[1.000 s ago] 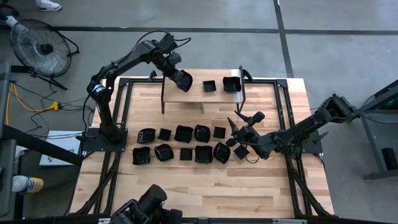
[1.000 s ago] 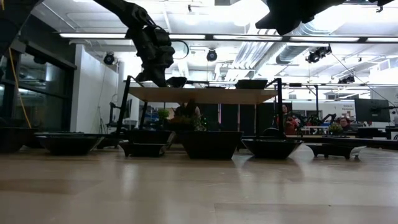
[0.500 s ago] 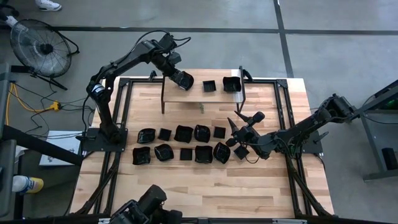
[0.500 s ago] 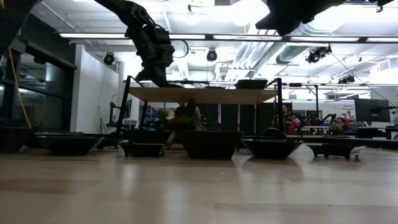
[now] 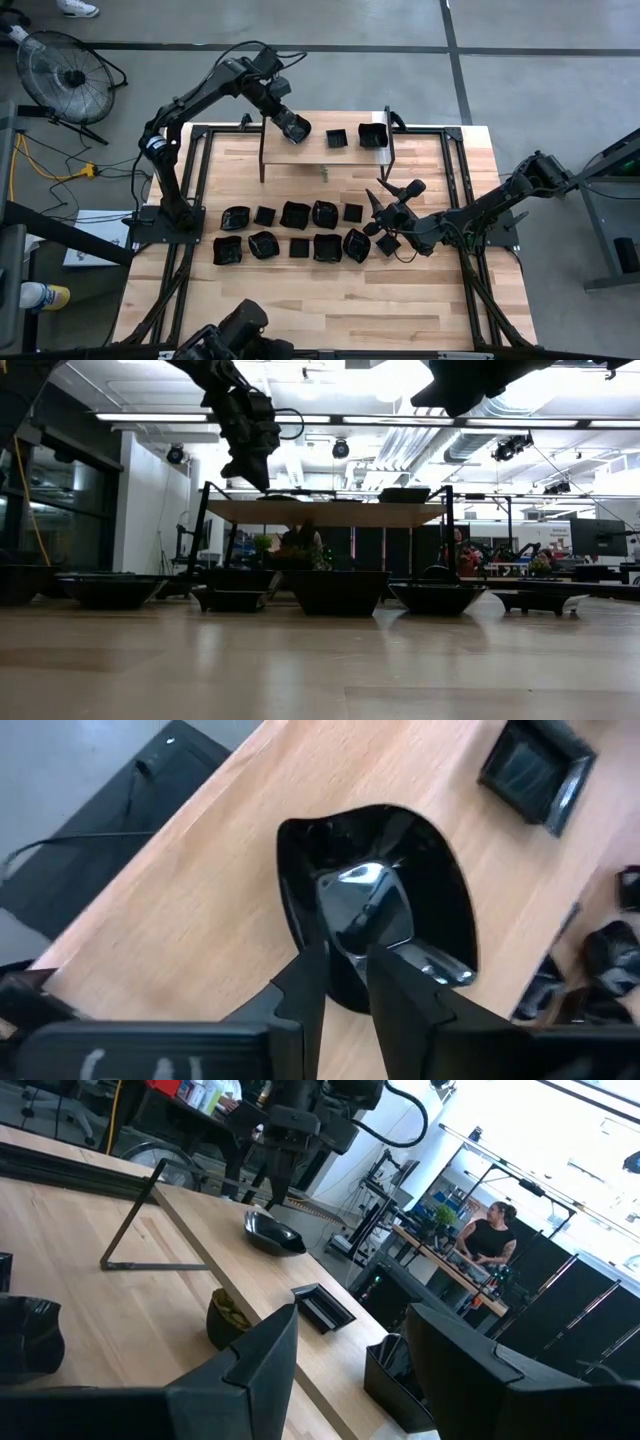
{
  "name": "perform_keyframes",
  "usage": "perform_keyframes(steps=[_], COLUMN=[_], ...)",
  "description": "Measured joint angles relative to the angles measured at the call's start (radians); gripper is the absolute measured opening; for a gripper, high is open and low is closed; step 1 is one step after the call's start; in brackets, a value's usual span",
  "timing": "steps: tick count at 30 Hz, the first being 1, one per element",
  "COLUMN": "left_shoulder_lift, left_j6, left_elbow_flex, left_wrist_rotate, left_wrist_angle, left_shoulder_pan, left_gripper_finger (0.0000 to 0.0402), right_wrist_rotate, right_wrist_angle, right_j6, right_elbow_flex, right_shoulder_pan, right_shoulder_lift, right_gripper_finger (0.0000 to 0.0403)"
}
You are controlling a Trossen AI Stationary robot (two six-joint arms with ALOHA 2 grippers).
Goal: Pick & Place Mini shaped plates
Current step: Put the leaf shaped plate on the shelf, then stack the square plate on top of the other square plate on the shelf
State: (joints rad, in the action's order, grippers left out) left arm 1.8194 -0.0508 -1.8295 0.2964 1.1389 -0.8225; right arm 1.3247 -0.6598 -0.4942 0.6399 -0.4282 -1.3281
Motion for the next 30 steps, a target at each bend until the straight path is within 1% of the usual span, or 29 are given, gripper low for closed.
perform_keyframes(steps=[2, 7, 11, 14, 18, 20, 22, 24, 27, 30], left_shoulder_lift=[0.001, 0.001, 0.001, -0.001, -0.055, -0.087, -0.132, -0.186, -0.281, -0.390], left_j6=[-0.009, -0.030, -0.159, -0.257, -0.362, -0.385, -0.406, -0.428, -0.447, -0.454], left_elbow_flex=[-0.008, -0.021, -0.084, -0.136, -0.148, -0.144, -0.117, -0.076, 0.025, 0.180], left_wrist_rotate=[-0.023, -0.015, -0.049, -0.132, -0.235, -0.333, -0.422, -0.471, -0.475, -0.475], left_wrist_angle=[0.020, 0.036, 0.088, 0.126, 0.109, 0.103, 0.059, 0.001, -0.111, -0.239], left_shoulder_pan=[0.002, -0.001, 0.005, 0.038, 0.113, 0.168, 0.226, 0.276, 0.339, 0.398], left_gripper_finger=[0.0079, 0.0101, 0.0108, 0.0106, 0.0104, 0.0103, 0.0103, 0.0103, 0.0103, 0.0103], right_wrist_rotate=[0.000, 0.002, 0.006, 0.004, 0.004, 0.005, 0.003, 0.002, 0.002, 0.002], right_wrist_angle=[0.000, 0.009, 0.012, 0.012, 0.018, 0.032, 0.055, 0.075, 0.092, 0.123], right_j6=[0.000, 0.000, -0.001, -0.001, 0.010, 0.028, 0.045, 0.050, 0.053, 0.072], right_elbow_flex=[0.000, 0.000, 0.000, 0.000, 0.000, 0.000, 0.000, 0.000, 0.000, 0.016], right_shoulder_pan=[0.000, 0.000, -0.008, -0.021, -0.038, -0.044, -0.046, -0.046, -0.053, -0.077], right_shoulder_lift=[0.000, 0.000, 0.000, 0.003, 0.024, 0.037, 0.052, 0.066, 0.088, 0.116], right_gripper_finger=[0.0184, 0.0184, 0.0184, 0.0184, 0.0184, 0.0184, 0.0184, 0.0184, 0.0184, 0.0184])
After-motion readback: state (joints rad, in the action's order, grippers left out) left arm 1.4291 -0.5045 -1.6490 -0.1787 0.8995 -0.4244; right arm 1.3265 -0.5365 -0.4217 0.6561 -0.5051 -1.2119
